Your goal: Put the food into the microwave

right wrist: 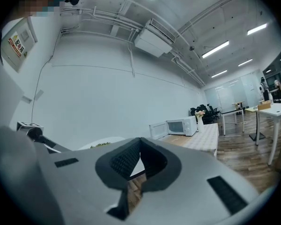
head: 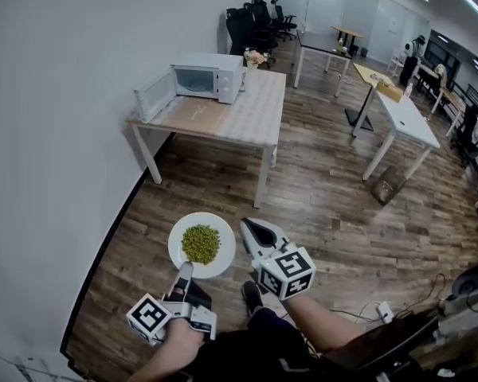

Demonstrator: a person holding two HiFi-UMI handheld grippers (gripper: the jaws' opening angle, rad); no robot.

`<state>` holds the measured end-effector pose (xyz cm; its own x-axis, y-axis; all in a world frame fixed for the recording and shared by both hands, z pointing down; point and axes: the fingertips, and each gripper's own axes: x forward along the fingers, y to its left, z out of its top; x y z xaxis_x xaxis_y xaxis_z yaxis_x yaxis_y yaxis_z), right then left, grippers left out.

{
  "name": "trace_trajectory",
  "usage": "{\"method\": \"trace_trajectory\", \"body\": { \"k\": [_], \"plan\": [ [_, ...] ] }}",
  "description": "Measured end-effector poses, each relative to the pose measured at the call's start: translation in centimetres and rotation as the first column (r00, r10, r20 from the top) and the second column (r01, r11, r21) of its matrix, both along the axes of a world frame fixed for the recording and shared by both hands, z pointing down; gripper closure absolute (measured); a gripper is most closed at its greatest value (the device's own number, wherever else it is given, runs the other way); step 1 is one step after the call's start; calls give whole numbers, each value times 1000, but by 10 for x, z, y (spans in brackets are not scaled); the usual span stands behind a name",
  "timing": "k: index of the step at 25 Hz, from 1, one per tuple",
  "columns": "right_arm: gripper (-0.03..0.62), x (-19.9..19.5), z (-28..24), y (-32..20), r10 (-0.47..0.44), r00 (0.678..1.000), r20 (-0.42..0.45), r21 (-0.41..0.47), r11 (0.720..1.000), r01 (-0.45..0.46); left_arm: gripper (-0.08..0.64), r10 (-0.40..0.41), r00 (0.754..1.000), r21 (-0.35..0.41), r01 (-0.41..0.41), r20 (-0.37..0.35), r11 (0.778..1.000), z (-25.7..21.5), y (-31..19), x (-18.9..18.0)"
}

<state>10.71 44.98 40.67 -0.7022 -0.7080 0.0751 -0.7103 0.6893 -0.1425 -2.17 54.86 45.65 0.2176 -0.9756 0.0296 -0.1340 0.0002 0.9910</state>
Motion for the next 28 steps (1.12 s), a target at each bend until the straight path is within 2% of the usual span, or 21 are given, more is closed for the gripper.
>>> {"method": "trace_trajectory", "body": {
  "k": [13, 18, 28],
  "plan": [
    [584, 1, 0, -144, -81, 997, 8, 25, 996, 81, 543, -62, 998, -12, 63, 28, 998, 4, -135, 4],
    [584, 3, 3, -195, -108, 994, 8, 7, 994, 108, 543, -94, 995, -19, 94, 33, 995, 1, -187, 4],
    [584, 30, 15, -273, -162, 987, -2, -7, 987, 162, 543, -155, 985, -71, 161, 81, 984, 7, -259, 24]
  ]
}}
